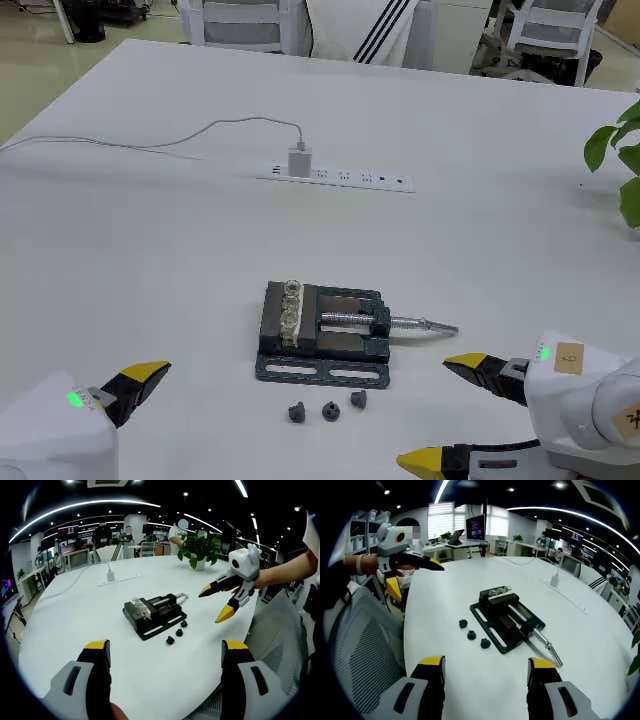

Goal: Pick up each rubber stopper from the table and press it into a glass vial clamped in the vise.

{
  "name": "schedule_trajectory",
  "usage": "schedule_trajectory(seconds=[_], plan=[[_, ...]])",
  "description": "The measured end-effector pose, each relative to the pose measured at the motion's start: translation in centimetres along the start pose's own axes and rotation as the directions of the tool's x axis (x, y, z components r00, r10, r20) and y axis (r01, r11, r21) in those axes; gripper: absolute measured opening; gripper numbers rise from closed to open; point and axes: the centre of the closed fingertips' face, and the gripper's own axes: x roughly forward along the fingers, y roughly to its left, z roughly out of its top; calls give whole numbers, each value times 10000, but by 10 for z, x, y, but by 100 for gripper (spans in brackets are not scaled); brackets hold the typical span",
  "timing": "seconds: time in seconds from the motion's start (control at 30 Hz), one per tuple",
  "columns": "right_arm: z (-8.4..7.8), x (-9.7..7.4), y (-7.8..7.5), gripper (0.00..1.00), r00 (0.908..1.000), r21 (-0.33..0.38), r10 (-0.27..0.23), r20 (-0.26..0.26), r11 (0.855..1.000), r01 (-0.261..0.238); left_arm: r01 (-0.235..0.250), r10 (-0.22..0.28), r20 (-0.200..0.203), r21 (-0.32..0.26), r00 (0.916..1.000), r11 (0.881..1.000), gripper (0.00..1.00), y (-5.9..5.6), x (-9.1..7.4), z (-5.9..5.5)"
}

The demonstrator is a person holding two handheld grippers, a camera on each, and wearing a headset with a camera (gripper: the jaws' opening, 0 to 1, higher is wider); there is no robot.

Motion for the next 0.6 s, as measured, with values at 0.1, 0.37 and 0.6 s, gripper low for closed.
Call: schedule_trajectory(seconds=[0.1, 0.37, 0.6], plan=[[0, 7, -1, 60, 9998, -219, 182, -83, 9996, -184, -24, 24, -24, 29, 10000, 10000, 91, 0, -1, 0], [0, 25, 0, 43, 9977, -1010, 571, -372, 9930, -606, -56, 56, -38, -23, 10000, 10000, 91, 1, -1, 1], [-1, 45, 2, 31, 9942, -1760, 861, -650, 9797, -963, -126, 126, 5, -137, 9999, 9998, 90, 2, -2, 0]])
